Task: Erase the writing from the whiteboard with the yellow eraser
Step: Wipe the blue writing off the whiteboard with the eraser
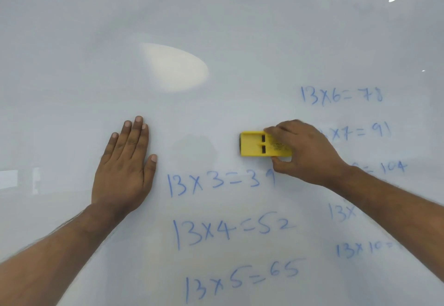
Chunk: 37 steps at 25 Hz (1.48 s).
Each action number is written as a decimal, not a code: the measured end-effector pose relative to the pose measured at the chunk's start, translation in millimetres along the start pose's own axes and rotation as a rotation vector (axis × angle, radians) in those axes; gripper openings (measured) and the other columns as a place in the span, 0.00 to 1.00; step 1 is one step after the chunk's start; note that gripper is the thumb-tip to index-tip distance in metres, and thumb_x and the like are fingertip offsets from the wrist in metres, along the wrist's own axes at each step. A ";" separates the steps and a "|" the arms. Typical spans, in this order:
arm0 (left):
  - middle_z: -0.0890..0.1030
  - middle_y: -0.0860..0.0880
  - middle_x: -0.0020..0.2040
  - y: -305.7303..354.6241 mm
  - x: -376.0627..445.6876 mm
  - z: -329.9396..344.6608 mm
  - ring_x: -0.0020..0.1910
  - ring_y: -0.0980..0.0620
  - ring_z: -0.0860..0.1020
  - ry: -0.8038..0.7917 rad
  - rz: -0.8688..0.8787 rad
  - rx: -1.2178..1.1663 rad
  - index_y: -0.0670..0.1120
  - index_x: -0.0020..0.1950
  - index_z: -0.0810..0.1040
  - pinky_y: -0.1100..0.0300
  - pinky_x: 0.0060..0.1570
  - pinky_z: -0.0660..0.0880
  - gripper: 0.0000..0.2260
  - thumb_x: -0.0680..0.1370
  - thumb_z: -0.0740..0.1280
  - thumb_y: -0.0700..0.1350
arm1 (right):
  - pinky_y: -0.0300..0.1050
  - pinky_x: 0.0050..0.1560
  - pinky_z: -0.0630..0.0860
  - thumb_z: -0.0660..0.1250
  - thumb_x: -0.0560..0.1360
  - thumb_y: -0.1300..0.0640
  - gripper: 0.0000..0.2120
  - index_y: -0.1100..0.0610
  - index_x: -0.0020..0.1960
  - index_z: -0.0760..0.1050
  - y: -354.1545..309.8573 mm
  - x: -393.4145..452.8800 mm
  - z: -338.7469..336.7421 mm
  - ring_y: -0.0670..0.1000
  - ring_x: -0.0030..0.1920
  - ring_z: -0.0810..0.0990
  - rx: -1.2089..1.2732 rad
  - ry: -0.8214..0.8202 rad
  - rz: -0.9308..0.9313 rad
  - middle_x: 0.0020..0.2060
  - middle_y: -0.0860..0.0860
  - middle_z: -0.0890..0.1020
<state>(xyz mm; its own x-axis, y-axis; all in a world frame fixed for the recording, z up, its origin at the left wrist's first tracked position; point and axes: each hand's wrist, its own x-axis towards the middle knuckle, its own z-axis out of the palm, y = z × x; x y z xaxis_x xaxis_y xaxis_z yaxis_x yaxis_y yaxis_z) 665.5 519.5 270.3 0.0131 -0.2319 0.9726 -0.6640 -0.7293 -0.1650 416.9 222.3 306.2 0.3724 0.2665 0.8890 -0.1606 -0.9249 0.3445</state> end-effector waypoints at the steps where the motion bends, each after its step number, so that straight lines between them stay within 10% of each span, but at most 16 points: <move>1: 0.52 0.47 0.84 -0.8 -1.5 0.4 0.83 0.49 0.50 0.005 -0.007 -0.003 0.42 0.83 0.51 0.51 0.81 0.46 0.29 0.84 0.48 0.52 | 0.52 0.50 0.74 0.75 0.64 0.55 0.28 0.57 0.63 0.74 -1.1 0.6 -2.2 0.57 0.50 0.75 0.035 0.045 0.092 0.50 0.53 0.78; 17: 0.54 0.46 0.83 2.2 -17.8 4.2 0.83 0.48 0.52 0.067 -0.057 -0.002 0.41 0.82 0.54 0.48 0.81 0.52 0.27 0.84 0.50 0.49 | 0.50 0.48 0.67 0.68 0.73 0.42 0.31 0.59 0.69 0.70 -116.8 53.2 57.3 0.58 0.51 0.73 0.119 0.091 -0.124 0.52 0.56 0.77; 37: 0.53 0.45 0.84 -3.6 -49.1 8.9 0.83 0.48 0.50 0.048 -0.002 0.033 0.41 0.83 0.53 0.47 0.81 0.52 0.27 0.85 0.49 0.49 | 0.51 0.49 0.74 0.68 0.72 0.51 0.24 0.59 0.66 0.74 -116.0 12.0 70.3 0.57 0.49 0.77 0.080 0.027 -0.405 0.51 0.55 0.79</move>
<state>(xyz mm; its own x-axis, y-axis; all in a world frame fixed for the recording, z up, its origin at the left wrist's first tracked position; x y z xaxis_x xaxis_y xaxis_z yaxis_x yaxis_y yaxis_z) 673.9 527.8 221.6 -0.0220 -0.1994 0.9797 -0.6389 -0.7509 -0.1672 504.2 313.8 255.7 0.3668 0.6196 0.6939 0.0661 -0.7614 0.6449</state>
